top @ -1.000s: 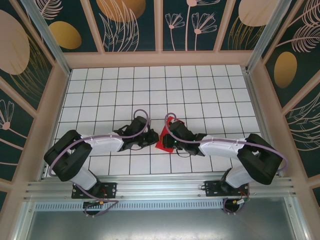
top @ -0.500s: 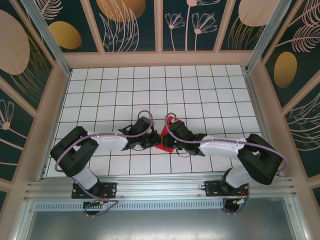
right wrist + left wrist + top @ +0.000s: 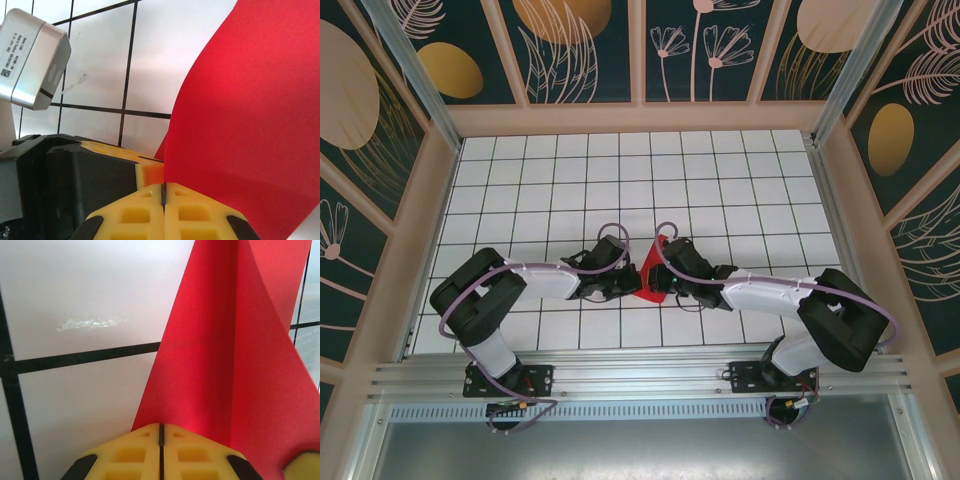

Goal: Fold a paper plane with a square sheet of paper (pick it up from the middle)
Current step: Fold the triangle a second time at the center of the table.

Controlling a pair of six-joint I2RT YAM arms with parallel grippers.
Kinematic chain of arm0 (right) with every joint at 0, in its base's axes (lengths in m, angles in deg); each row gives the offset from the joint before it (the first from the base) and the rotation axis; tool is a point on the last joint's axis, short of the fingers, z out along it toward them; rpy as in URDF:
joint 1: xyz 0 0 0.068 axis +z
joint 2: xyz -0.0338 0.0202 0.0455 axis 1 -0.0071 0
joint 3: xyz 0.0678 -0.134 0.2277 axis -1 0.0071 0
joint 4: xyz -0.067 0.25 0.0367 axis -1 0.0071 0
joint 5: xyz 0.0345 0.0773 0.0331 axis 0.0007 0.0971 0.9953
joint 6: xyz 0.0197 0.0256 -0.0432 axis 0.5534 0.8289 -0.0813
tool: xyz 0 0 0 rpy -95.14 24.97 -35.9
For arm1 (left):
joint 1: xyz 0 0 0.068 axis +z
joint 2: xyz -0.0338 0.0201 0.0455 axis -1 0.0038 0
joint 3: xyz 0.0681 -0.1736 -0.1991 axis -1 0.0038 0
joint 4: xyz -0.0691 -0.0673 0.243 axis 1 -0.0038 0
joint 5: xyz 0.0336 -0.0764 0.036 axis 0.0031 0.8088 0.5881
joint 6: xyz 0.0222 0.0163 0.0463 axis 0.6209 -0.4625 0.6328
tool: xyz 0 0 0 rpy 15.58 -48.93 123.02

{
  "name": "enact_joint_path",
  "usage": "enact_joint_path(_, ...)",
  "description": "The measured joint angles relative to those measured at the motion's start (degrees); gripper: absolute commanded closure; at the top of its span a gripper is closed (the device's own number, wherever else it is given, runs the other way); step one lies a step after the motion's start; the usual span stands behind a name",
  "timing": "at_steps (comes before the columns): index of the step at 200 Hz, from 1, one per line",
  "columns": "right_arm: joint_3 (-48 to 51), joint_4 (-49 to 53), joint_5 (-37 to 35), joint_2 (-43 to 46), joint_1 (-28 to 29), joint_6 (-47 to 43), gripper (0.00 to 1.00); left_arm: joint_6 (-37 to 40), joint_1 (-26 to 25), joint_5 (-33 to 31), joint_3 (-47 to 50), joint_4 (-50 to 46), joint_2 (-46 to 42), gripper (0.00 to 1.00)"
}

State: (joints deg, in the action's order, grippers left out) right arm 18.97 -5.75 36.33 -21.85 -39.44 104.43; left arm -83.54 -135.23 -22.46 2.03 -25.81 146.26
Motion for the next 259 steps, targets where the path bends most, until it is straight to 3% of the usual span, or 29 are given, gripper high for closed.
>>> enact_joint_path(118, -0.04, 7.1, 2.58, 0.07, -4.94, -8.57, 0.98, 1.4, 0.0, 0.0, -0.83, -0.33, 0.61, 0.9)
enact_joint_path(259, -1.33, 7.32, 4.04, -2.45, -6.73, -23.93, 0.97, 2.14, 0.0, 0.02, -1.46, -1.18, 0.92, 0.9)
